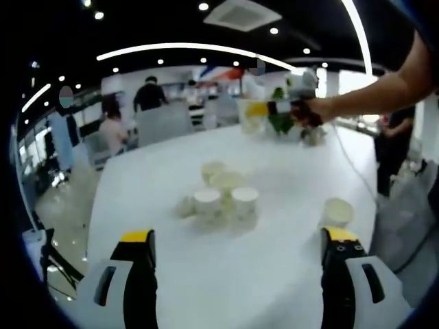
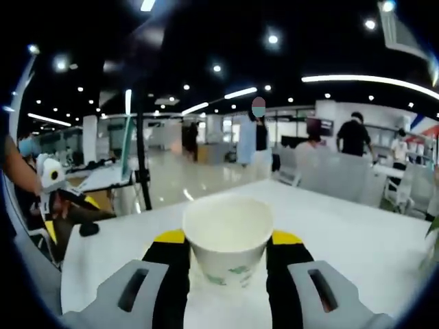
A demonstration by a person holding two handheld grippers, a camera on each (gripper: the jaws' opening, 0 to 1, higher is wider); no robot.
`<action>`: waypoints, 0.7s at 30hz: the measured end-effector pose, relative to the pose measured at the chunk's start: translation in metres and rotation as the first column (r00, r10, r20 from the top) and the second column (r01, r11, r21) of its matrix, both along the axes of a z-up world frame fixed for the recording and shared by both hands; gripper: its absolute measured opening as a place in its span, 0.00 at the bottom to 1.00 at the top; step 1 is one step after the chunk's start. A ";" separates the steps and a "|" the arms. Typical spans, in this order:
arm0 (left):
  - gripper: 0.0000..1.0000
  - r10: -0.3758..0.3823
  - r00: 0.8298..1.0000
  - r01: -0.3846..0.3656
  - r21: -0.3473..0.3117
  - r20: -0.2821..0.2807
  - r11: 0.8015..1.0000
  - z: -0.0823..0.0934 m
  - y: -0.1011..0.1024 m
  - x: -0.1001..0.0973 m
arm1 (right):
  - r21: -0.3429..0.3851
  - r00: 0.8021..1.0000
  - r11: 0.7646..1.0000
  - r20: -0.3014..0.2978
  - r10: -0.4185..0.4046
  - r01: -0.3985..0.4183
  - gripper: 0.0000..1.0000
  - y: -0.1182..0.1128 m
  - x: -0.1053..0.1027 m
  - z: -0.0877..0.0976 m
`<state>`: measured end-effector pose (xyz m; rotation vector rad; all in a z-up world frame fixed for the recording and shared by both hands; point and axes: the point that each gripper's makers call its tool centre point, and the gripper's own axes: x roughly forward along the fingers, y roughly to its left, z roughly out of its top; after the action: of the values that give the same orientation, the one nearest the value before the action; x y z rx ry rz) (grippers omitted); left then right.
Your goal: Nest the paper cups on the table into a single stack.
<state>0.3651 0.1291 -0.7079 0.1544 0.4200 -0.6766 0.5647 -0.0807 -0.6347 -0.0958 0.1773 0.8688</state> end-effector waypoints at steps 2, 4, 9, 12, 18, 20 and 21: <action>0.98 0.005 1.000 -0.005 -0.005 -0.009 1.000 -0.001 0.001 0.000 | 0.000 1.000 1.000 -0.003 0.002 -0.002 0.40 0.000 -0.003 0.000; 0.98 0.009 1.000 -0.009 -0.010 -0.014 1.000 -0.002 0.001 0.000 | -0.001 1.000 1.000 -0.005 0.003 -0.003 0.40 0.000 -0.006 0.000; 0.98 0.017 1.000 -0.018 -0.022 -0.018 1.000 0.001 0.001 0.002 | -0.001 1.000 1.000 -0.008 0.011 -0.011 0.40 0.000 -0.014 0.002; 0.98 0.018 1.000 -0.018 -0.023 -0.019 1.000 0.002 0.001 0.002 | 0.004 1.000 1.000 -0.013 0.006 -0.006 0.40 -0.002 -0.017 0.001; 0.98 0.025 0.999 -0.026 -0.024 -0.027 0.999 0.001 0.004 0.002 | 0.008 1.000 1.000 -0.014 0.017 -0.017 0.40 0.001 -0.027 0.000; 0.98 0.028 0.999 -0.029 -0.026 -0.028 0.999 0.001 0.004 0.002 | 0.010 1.000 1.000 -0.014 0.021 -0.021 0.40 0.003 -0.031 0.000; 0.98 0.030 0.999 -0.031 -0.026 -0.028 0.999 0.001 0.005 0.002 | 0.013 1.000 1.000 -0.014 0.023 -0.023 0.40 0.004 -0.033 0.000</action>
<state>0.3671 0.1342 -0.7071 0.1139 0.4389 -0.6546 0.5316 -0.0770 -0.6343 -0.0793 0.1843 0.8937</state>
